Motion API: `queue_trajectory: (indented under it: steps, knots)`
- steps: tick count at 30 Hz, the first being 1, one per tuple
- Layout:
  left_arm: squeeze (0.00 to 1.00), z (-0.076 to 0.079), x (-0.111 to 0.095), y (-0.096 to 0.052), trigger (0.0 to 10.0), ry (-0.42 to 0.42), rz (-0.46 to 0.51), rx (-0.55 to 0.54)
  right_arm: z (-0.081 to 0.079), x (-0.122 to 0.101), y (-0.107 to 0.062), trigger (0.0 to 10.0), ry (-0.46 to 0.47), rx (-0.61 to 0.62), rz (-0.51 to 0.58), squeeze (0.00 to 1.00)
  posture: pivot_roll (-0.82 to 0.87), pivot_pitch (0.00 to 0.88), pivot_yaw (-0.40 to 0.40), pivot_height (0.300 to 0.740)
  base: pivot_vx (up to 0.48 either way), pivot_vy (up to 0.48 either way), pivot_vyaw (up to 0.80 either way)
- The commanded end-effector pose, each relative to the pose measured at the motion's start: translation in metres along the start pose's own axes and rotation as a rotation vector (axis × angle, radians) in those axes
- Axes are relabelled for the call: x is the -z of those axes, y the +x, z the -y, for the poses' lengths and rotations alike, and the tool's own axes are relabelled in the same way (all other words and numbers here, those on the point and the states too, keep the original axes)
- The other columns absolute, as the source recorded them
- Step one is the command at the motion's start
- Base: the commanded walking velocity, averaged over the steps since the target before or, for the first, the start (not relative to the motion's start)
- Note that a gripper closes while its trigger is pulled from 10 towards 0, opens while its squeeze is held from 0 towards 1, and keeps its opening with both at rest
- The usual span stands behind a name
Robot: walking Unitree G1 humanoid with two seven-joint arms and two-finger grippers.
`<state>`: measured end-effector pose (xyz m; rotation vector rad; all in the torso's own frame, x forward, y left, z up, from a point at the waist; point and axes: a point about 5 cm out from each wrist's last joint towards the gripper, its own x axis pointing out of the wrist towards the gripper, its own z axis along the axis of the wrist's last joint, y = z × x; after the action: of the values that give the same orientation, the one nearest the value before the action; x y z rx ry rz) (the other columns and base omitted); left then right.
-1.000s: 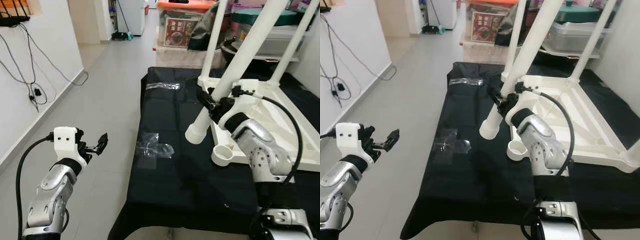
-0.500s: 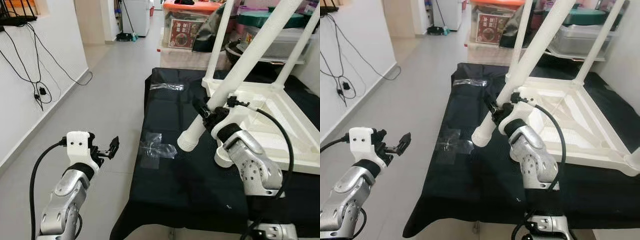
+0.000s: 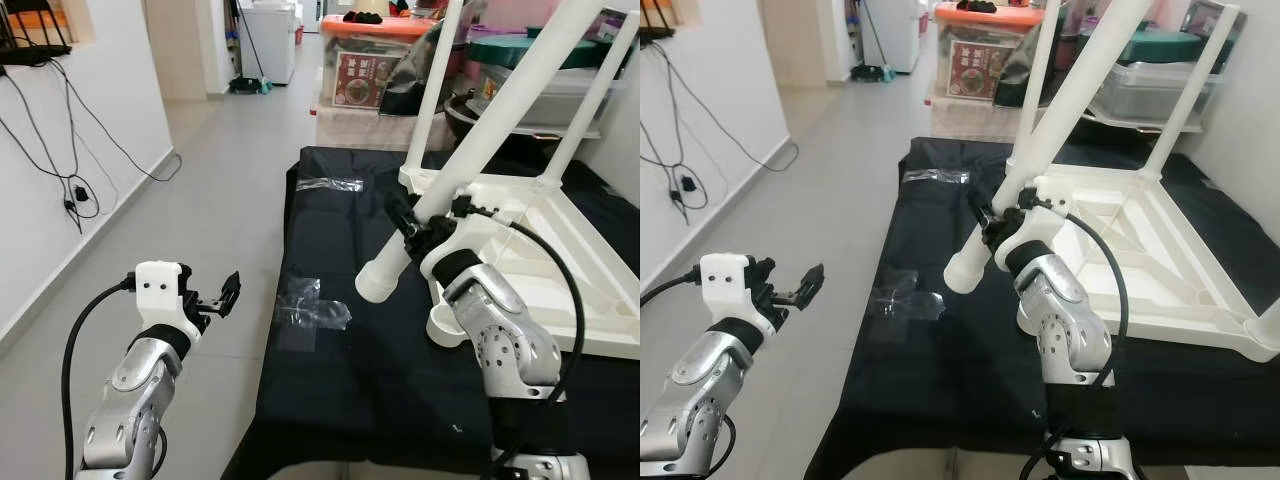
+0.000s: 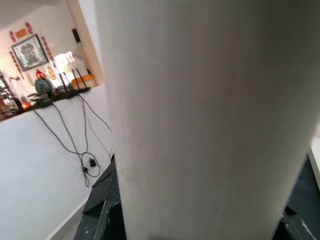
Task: Building children table
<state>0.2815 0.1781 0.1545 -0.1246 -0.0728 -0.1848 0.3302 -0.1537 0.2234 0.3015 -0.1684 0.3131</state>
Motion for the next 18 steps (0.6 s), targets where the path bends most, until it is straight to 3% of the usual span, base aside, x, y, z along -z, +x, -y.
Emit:
queue_trajectory:
  steps: [1, 18]
  knots:
    - [0.00, 0.0015, 0.0019, -0.0013, 10.0, 0.003, -0.012, -0.001, -0.0035, -0.0011, -0.0005, 10.0, -0.007, -0.004, 0.017, 0.00, -0.02, 0.000, -0.072, 0.740, 0.266, 0.000, 0.00]
    - [0.00, 0.0049, 0.0026, 0.0006, 10.0, 0.002, -0.005, 0.003, -0.0025, -0.0015, -0.0001, 10.0, -0.027, 0.002, 0.020, 0.00, -0.03, 0.000, -0.075, 0.740, 0.000, 0.000, 0.00]
